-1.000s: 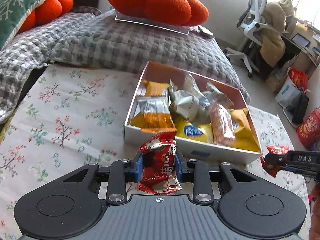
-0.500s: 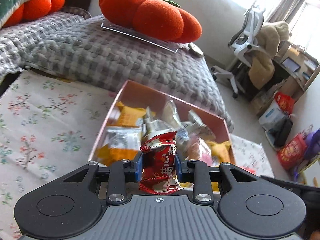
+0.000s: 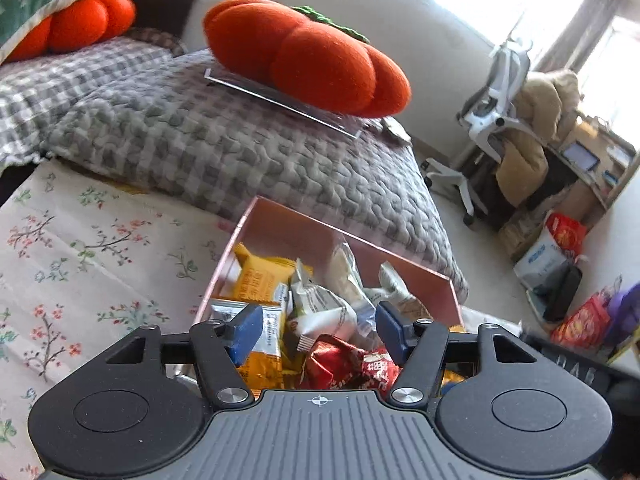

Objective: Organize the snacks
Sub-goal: 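Lower both red packets into the box and open both tools, then grasp a white printed packet with the left tool while the right tool grasps a gold bar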

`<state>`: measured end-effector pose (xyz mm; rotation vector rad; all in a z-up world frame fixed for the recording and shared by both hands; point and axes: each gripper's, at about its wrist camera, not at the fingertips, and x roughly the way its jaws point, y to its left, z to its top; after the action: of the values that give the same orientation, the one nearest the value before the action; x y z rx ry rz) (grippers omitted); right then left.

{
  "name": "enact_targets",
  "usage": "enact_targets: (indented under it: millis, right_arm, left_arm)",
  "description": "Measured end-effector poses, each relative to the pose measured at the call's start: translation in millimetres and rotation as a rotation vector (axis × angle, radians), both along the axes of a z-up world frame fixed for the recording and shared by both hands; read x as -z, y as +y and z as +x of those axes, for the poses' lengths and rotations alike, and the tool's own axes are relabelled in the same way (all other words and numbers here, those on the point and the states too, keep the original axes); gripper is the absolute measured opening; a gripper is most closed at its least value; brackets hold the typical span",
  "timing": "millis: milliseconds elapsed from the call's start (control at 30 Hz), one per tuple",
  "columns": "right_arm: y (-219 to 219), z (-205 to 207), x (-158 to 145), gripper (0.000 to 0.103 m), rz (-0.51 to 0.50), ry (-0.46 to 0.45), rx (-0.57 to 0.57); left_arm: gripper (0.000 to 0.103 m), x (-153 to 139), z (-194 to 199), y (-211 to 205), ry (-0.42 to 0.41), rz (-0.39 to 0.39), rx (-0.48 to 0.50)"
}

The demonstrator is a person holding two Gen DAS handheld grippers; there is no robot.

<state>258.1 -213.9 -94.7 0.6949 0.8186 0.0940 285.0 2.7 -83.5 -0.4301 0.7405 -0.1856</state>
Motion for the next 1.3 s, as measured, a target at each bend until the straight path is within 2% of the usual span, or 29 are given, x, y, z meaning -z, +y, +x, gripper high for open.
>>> enact_targets:
  millis: [100, 167, 267, 433, 533, 633, 767, 933, 1033, 1133, 1300]
  right_arm:
    - [-4, -4, -4, 0.059, -0.014, 0.017, -0.014]
    - [-5, -6, -7, 0.059, -0.067, 0.028, -0.030]
    - [-1, -9, -8, 0.060, -0.166, 0.068, -0.099]
    - [12, -22, -5, 0.062, -0.311, 0.162, -0.246]
    - [22, -32, -5, 0.065, -0.456, 0.192, -0.334]
    - [22, -42, -1, 0.065, -0.536, 0.243, -0.389]
    - [14, -56, 2, 0.067, -0.554, 0.277, -0.439]
    - [7, -69, 0, 0.068, -0.576, 0.295, -0.466]
    - [1, -71, 5, 0.068, -0.562, 0.337, -0.455]
    - [-3, -74, 7, 0.067, -0.526, 0.361, -0.465]
    - [6, -78, 7, 0.064, -0.549, 0.364, -0.521]
  left_arm:
    - [0.062, -7, -5, 4, 0.006, -0.009, -0.001]
    - [0.062, -9, -9, -1, 0.028, 0.059, 0.005]
    - [0.062, -5, -19, -11, 0.088, 0.205, 0.040]
    - [0.062, -3, -40, -20, 0.099, 0.294, 0.194]
    - [0.066, -6, -55, -30, 0.072, 0.372, 0.281]
    - [0.073, -5, -70, -38, 0.072, 0.397, 0.381]
    - [0.075, 4, -87, -49, 0.076, 0.431, 0.512]
    - [0.075, 8, -100, -54, 0.022, 0.373, 0.681]
    - [0.075, 9, -108, -61, -0.005, 0.374, 0.761]
    - [0.076, 14, -117, -69, -0.022, 0.422, 0.824]
    - [0.076, 34, -118, -80, 0.005, 0.519, 0.833]
